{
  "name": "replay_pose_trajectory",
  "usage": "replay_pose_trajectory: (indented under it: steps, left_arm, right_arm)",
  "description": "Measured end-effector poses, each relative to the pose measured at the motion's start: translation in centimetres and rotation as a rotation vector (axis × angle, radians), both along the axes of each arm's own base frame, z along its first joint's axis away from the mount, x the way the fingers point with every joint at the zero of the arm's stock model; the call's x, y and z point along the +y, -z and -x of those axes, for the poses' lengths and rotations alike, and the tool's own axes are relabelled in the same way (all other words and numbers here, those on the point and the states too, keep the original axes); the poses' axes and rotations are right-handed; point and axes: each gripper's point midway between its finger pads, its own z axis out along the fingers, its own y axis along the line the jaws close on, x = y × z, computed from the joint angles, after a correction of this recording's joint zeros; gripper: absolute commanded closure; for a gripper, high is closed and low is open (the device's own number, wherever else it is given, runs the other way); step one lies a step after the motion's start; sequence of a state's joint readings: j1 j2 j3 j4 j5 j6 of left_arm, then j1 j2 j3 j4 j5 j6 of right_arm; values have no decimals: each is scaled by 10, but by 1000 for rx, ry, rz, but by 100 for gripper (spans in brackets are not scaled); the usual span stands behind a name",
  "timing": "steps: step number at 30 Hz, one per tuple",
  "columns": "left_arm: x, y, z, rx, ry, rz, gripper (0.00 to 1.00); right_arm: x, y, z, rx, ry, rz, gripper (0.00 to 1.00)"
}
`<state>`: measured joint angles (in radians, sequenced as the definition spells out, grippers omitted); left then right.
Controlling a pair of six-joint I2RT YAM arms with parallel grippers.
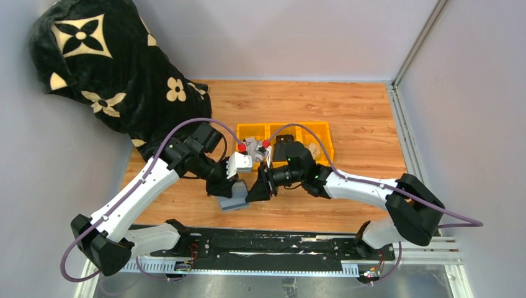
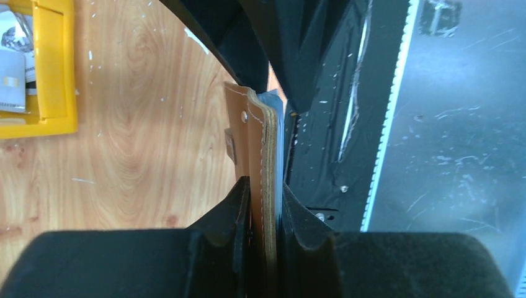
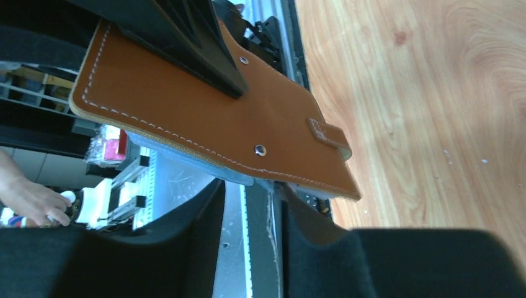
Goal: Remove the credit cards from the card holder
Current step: Close the card holder at the center of the board.
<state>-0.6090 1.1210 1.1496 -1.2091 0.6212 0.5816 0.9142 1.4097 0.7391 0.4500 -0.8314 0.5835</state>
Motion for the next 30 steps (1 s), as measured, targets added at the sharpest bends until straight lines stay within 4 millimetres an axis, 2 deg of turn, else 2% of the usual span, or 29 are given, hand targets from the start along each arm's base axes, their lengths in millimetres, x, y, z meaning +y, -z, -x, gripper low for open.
replay_pose_trajectory:
  steps: [2, 5, 8, 11, 13, 15, 18, 20, 21, 24, 26, 30]
  left_arm:
    - [2, 7, -4, -29, 17, -20, 96]
    - [7, 24, -10, -68, 47, -60, 96]
    - [12, 43, -13, -63, 86, -112, 96]
    - [14, 62, -18, -36, 126, -165, 95]
    - [16, 78, -23, -15, 155, -212, 95]
    - [17, 93, -31, -7, 177, -256, 92]
    - [18, 106, -51, -70, 187, -301, 78]
    - [16, 115, -67, -133, 173, -315, 61]
    - [17, 120, -73, -161, 165, -326, 57]
    - [20, 132, -86, -243, 144, -344, 37]
    - [21, 133, -90, -291, 136, -339, 33]
    - [20, 131, -93, -346, 131, -326, 32]
  right_arm:
    - [1, 6, -3, 32, 28, 26, 48]
    - [-4, 21, -13, 97, 102, 67, 44]
    - [-26, 48, -35, 201, 241, 133, 41]
    - [-51, 65, -61, 259, 390, 189, 40]
    - [-66, 63, -75, 262, 479, 201, 39]
    - [-78, 50, -87, 229, 551, 185, 38]
    - [-91, 29, -97, 167, 623, 160, 37]
    - [-98, 19, -102, 131, 660, 154, 37]
    - [-101, 16, -105, 113, 677, 157, 37]
    - [-109, 18, -111, 102, 713, 174, 36]
    - [-114, 25, -115, 105, 730, 199, 36]
    - [-116, 37, -117, 128, 734, 243, 36]
